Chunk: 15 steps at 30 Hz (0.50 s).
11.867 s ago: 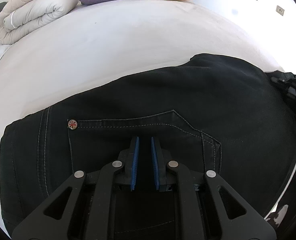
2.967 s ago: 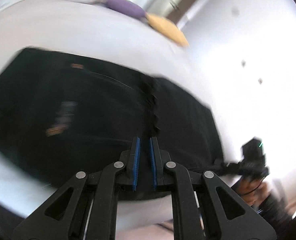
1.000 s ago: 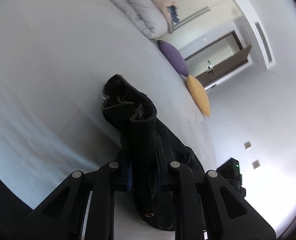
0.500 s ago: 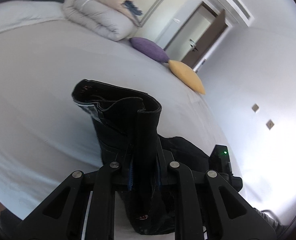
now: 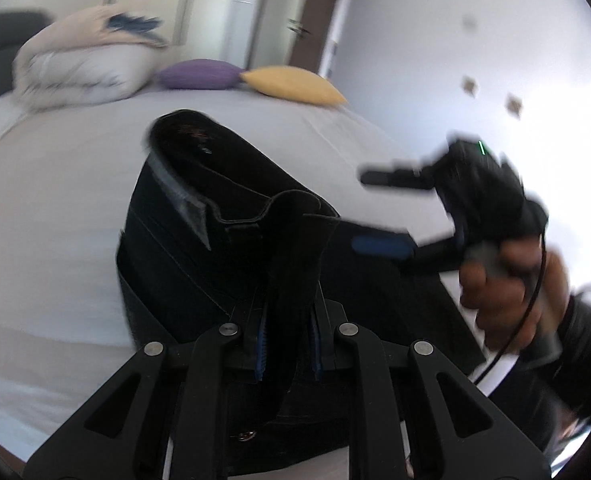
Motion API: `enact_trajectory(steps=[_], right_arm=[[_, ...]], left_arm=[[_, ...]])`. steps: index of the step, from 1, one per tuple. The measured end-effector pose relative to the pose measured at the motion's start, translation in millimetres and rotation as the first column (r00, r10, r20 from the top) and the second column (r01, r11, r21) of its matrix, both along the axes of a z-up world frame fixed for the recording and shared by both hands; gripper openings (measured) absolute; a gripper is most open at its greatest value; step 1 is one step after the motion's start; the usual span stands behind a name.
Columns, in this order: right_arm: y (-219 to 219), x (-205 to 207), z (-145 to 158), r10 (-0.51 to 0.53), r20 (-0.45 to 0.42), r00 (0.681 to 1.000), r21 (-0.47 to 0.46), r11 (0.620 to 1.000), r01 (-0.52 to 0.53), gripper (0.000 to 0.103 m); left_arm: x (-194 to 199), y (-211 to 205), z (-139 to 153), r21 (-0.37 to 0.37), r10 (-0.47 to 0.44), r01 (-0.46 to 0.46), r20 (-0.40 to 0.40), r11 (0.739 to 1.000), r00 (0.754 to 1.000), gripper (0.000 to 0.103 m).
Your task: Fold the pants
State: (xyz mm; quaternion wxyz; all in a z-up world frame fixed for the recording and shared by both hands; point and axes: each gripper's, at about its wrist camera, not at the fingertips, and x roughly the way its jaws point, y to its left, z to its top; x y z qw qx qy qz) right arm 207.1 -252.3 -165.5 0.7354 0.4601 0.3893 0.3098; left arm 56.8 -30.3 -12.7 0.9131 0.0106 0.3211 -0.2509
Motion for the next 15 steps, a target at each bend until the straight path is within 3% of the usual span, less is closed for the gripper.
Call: enact_trajectory(steps=[2, 7, 11, 15], right_arm=[[-4.3, -1.4, -6.0, 0.017, -0.014, 1.000, 0.009, 1.000, -0.017, 0.090], [-1.1, -7.1, -24.1, 0.067, -0.042, 0.997, 0.016, 0.998, -0.066, 0.090], [8.7, -9.5, -19.2, 0.097, -0.020, 0.995, 0.010, 0.995, -0.096, 0.090], [24.1, -9.7, -10.4, 0.129, -0.035, 0.991, -0.136, 0.982, -0.132, 0.090]], left_arm=[[-5.1, -24.0, -6.7, 0.057, -0.040, 0.039, 0.010, 0.998, 0.999, 0.015], [-17.9, -73.8, -25.8, 0.179, -0.103, 0.098, 0.022, 0.979, 0.994, 0.015], [-33.0, -97.3, -44.3, 0.285, -0.139, 0.122, 0.040, 0.951, 0.990, 0.015], [-50.1, -124.1, -60.5, 0.393, -0.199, 0.154, 0.076, 0.906, 0.977, 0.015]])
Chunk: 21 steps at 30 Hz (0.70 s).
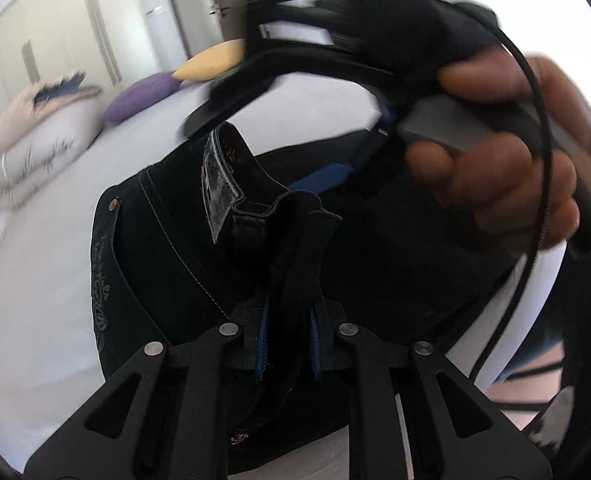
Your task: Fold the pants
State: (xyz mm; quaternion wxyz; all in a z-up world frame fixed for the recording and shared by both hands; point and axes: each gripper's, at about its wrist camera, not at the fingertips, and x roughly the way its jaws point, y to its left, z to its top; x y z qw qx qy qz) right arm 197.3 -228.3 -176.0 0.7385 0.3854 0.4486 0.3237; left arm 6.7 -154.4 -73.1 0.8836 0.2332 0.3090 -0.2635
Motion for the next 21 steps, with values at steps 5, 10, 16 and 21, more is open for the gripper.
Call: enact_trajectory(steps=[5, 10, 16, 21], right_arm=[[-3.7, -1.4, -6.1, -0.002, -0.055, 0.999, -0.123, 0.992, -0.005, 0.064], [-15.9, -10.2, -10.2, -0.038, -0.049, 0.998, -0.223, 0.974, 0.026, 0.016], [-37.6, -22.4, -0.2, -0.095, -0.006, 0.995, -0.234, 0.968, 0.091, 0.013], [-58.9, -31.0, 8.2, -0.145, 0.016, 0.989, -0.246, 0.959, 0.145, 0.012]], left_arm=[[-10.2, -22.2, -23.1, 0.083, -0.046, 0.043, 0.032, 0.996, 0.998, 0.015], [-24.7, -35.4, -35.7, 0.093, -0.068, 0.066, 0.023, 0.994, 0.997, 0.015], [-17.7, -52.9, -29.4, 0.075, -0.118, 0.117, 0.012, 0.990, 0.993, 0.013], [-23.1, -83.3, -27.2, 0.065, -0.190, 0.189, 0.013, 0.980, 0.982, 0.013]])
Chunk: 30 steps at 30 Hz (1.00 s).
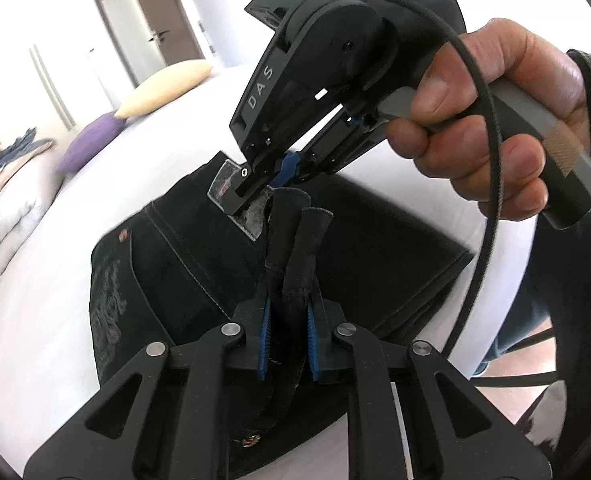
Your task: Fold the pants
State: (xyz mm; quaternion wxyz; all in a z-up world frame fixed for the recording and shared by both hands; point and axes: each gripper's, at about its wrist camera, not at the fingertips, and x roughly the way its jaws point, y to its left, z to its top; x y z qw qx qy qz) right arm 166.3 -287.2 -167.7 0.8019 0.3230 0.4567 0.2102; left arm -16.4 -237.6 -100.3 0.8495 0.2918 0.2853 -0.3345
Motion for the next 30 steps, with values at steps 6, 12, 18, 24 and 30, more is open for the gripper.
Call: enact_trajectory(steps=[6, 12, 18, 24, 30], right_arm=[[-17.9, -7.5, -0.8, -0.050, 0.002, 0.999, -0.001, 0.999, 0.050, 0.012], [-30.0, -14.4, -0.7, -0.089, 0.011, 0.996, 0.017, 0.996, 0.089, 0.012], [-42.1, -30.0, -22.2, -0.145, -0.019, 0.989, 0.090, 0.985, 0.146, 0.012], [-41.4, -33.2, -30.5, -0.167, -0.028, 0.986, 0.108, 0.980, 0.169, 0.012], [-48.5, -32.5, -49.1, -0.156, -0.022, 0.988, 0.181, 0.971, 0.157, 0.011]], left_arm=[[5.1, -18.2, -10.0, 0.001, -0.053, 0.053, -0.015, 0.999, 0.998, 0.013], [19.1, -14.8, -8.0, -0.005, -0.075, 0.075, -0.023, 0.997, 0.997, 0.013], [25.6, 3.1, -5.8, 0.004, -0.098, 0.098, -0.039, 0.995, 0.994, 0.013], [37.0, 12.6, -3.4, -0.009, -0.097, 0.096, -0.048, 0.995, 0.994, 0.013], [53.5, 29.3, 2.1, -0.105, -0.068, 0.053, -0.146, 0.993, 0.987, 0.016]])
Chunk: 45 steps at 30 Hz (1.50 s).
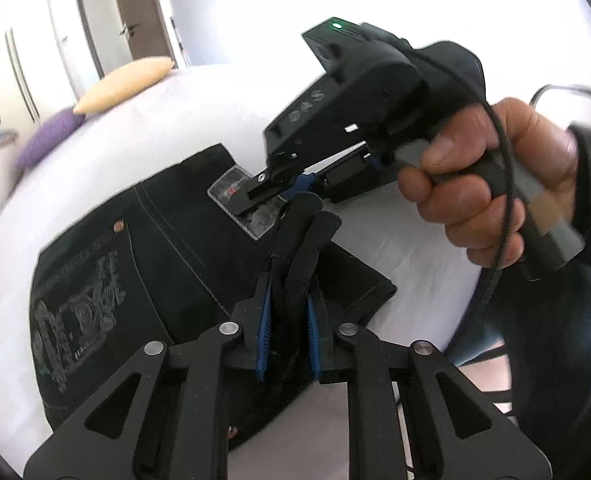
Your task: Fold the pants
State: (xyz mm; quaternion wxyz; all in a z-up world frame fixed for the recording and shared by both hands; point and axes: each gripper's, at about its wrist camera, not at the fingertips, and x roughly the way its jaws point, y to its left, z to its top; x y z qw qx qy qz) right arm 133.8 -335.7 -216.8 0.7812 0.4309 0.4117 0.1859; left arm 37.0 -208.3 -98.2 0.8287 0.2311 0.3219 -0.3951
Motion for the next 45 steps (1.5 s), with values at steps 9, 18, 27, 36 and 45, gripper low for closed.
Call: enact_trajectory(steps=[9, 18, 27, 36, 45], right_arm=[[-11.1, -28.3, 29.9, -0.081, 0.002, 0.997, -0.050, 0.995, 0.081, 0.027], [37.7, -7.2, 45.1, 0.059, 0.024, 0.998, -0.048, 0.997, -0.058, 0.012], [25.3, -5.4, 2.6, 0.016, -0.054, 0.998, 0.006, 1.000, -0.016, 0.000], [33.8, -43.6, 14.3, 0.031, 0.005, 1.000, 0.007, 1.000, -0.031, 0.000], [54.0, -69.6, 6.6, 0.076, -0.015, 0.997, -0.026, 0.997, -0.077, 0.000]], left_arm=[[54.4, 118.3, 25.9, -0.278, 0.100, -0.196, -0.326, 0.940, 0.940, 0.020], [218.3, 216.1, 16.5, -0.387, 0.214, -0.454, -0.524, 0.803, 0.824, 0.020], [245.8, 217.6, -21.5, -0.326, 0.214, -0.422, -0.518, 0.846, 0.828, 0.020], [165.3, 225.0, -13.1, -0.304, 0.218, -0.352, -0.396, 0.885, 0.892, 0.020], [148.5, 238.1, -28.9, -0.346, 0.196, -0.354, -0.417, 0.869, 0.888, 0.020]])
